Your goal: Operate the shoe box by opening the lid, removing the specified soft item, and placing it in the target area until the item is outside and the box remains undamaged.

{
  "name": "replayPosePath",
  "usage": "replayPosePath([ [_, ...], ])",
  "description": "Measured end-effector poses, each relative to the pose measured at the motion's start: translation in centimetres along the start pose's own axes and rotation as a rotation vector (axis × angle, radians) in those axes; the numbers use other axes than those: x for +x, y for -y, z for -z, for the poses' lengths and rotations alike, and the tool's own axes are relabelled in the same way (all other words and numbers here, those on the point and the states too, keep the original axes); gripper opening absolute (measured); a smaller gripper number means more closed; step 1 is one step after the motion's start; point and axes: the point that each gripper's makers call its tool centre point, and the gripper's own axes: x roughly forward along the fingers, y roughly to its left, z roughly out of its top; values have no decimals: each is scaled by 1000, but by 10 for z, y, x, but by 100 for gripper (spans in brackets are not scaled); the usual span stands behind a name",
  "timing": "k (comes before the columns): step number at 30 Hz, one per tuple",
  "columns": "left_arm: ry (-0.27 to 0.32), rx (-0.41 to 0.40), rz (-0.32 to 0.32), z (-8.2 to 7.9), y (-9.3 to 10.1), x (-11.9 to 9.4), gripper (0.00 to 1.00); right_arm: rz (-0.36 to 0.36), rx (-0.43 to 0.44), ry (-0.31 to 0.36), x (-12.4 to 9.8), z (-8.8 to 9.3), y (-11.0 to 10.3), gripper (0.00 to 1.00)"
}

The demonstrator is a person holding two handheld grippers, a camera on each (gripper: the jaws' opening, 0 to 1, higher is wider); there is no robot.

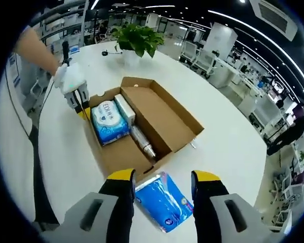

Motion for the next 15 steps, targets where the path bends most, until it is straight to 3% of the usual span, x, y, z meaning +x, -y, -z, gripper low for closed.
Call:
replayPosePath([
  [7, -1, -2, 2, 0, -1, 0, 1, -2, -35, 35, 12, -18, -6, 42],
  [10, 0, -2, 1, 0, -1, 0, 1, 19, -33, -4, 23, -13, -3, 45],
  [15, -1, -1, -1, 0, -1, 0, 1, 6, -86, 9, 36, -16, -12, 35],
])
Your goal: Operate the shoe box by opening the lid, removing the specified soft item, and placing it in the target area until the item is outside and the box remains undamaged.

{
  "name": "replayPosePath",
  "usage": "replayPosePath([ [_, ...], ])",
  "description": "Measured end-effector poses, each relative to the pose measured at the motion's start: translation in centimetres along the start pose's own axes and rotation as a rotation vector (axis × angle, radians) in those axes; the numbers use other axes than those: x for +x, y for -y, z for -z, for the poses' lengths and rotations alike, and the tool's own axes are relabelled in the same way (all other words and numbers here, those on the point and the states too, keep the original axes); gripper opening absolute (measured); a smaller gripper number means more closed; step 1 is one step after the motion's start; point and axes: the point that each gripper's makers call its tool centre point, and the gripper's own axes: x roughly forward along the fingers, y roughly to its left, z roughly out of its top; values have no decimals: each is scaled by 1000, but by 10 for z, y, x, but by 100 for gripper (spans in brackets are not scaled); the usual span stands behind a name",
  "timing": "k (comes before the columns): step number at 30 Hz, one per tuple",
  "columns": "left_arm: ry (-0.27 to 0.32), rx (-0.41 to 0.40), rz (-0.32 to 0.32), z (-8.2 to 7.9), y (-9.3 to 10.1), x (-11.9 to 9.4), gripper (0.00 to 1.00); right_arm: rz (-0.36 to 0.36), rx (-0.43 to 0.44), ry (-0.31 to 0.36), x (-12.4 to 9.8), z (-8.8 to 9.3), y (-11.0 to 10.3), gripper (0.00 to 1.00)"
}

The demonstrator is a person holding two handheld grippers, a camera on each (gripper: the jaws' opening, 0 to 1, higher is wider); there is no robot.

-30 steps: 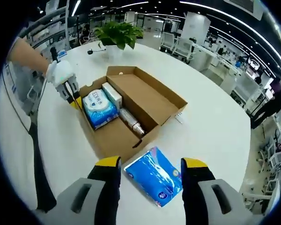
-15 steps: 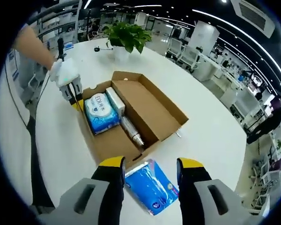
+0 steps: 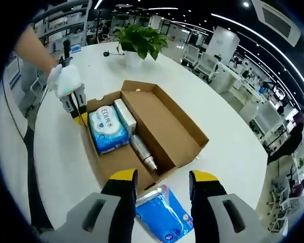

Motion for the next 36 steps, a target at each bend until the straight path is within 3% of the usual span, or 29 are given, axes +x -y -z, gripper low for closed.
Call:
replayPosePath([
  [2, -1, -1, 1, 0, 0, 0, 1, 2, -26, -15, 4, 1, 0, 31],
  [4, -1, -3, 3, 0, 0, 0, 1, 97, -91, -38, 8, 4, 15, 23],
  [6, 0, -4, 1, 0, 0, 0, 1, 116, -6, -44, 15, 7, 10, 15],
  [7, 1, -6, -2, 0, 0, 0, 1, 65, -25, 1, 24, 1, -1, 18],
  [9, 2, -5, -4, 0, 0, 0, 1, 67, -24, 0, 28, 2, -4, 24],
  [16, 1, -6, -4, -1, 0, 0, 1, 50, -53, 19, 41, -2, -7, 27],
  [18, 0, -3, -3, -1, 0, -1, 1, -5, -22, 14, 48, 1, -15, 27],
  [22, 0, -3, -5, -1, 0, 0, 1, -10, -122, -58, 62, 12, -17, 31],
  [29, 0, -7, -4, -1, 0, -1, 1, -54, -132, -58, 76, 9, -24, 31],
  [32, 0, -7, -4, -1, 1, -1, 1, -60, -194, -85, 84, 13, -25, 34],
  [36, 1, -5, -3, -2, 1, -1, 1, -134, -283, -151, 91, 19, -32, 33],
])
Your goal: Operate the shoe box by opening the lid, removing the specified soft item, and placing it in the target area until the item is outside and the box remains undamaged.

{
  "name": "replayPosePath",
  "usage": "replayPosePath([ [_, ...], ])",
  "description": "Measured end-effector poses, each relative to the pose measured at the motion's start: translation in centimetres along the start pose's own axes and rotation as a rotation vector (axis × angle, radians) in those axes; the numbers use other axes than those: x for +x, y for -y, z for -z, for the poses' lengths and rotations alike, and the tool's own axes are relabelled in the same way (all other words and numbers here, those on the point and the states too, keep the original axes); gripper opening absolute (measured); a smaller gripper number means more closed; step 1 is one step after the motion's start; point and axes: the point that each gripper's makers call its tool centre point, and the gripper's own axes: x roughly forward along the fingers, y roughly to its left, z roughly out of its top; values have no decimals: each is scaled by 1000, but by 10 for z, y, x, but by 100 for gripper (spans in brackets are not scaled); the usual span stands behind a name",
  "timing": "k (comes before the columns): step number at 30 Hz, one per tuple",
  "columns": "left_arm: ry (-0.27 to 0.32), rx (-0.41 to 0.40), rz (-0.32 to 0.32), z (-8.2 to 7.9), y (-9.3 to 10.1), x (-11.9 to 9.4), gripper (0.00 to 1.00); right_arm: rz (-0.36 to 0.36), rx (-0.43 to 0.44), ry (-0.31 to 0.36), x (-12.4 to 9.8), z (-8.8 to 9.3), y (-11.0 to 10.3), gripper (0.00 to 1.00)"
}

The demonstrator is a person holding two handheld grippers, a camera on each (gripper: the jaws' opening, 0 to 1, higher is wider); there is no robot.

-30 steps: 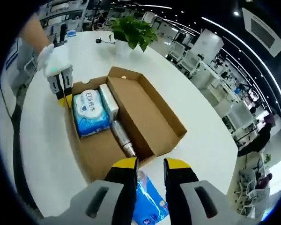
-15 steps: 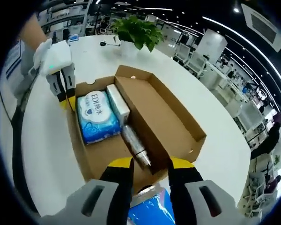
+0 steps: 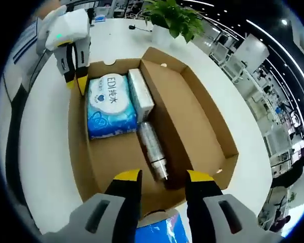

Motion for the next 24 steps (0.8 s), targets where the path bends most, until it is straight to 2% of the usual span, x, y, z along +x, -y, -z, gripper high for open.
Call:
replayPosePath([
  [7, -1, -2, -3, -1, -1, 1, 1, -98, -8, -37, 16, 4, -4, 34],
  [10, 0, -3, -4, -2, -1, 1, 1, -96, -36, -38, 22, 3, -5, 33],
  [13, 1, 0, -6, -2, -1, 1, 1, -116, -8, -24, 30, -5, -9, 33],
  [15, 1, 14, -4, -2, 0, 2, 1, -135, -4, -41, 37, -3, -13, 33],
  [17, 3, 4, 0, -2, -1, 2, 1, -127, -15, -72, 43, 2, -14, 34],
  [20, 2, 4, 0, -2, -1, 1, 1, -59, -35, -72, 45, 2, -2, 33],
  [24, 2, 7, 0, -2, -1, 2, 1, -70, -50, -90, 51, 2, -3, 30],
])
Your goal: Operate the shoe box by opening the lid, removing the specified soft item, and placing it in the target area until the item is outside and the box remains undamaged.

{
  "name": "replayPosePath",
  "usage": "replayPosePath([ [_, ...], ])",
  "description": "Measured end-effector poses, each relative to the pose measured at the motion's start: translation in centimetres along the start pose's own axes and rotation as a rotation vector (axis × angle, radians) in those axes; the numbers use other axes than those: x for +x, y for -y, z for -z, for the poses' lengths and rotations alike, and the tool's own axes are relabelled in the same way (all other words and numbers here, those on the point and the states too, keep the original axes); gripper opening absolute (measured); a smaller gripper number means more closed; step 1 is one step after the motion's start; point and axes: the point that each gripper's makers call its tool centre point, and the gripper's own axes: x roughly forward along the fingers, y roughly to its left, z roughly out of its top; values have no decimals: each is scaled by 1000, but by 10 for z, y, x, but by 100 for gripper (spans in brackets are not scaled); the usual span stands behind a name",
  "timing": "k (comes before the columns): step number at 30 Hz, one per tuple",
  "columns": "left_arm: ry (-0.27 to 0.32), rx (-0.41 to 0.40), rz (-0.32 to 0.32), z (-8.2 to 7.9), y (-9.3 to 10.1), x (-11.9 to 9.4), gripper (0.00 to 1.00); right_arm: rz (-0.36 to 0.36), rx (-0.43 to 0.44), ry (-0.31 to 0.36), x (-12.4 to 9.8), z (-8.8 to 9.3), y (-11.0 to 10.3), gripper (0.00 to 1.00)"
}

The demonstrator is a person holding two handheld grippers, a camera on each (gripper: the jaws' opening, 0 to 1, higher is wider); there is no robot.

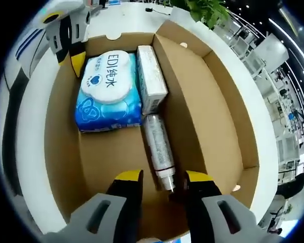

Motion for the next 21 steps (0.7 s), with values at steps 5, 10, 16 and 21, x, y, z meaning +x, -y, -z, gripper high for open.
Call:
replayPosePath([
  [5, 1, 2, -4, 0, 0, 0, 1, -5, -26, -29, 9, -2, -3, 29],
  [10, 0, -4, 1, 0, -1, 0, 1, -15, -19, -58, 17, 3, -4, 30],
  [16, 0, -1, -2, 0, -1, 0, 1, -20, -2, -72, 19, 7, -4, 29],
  [21, 2, 5, -3, 0, -1, 0, 1, -41, 74, -102, 25, 11, -13, 31],
])
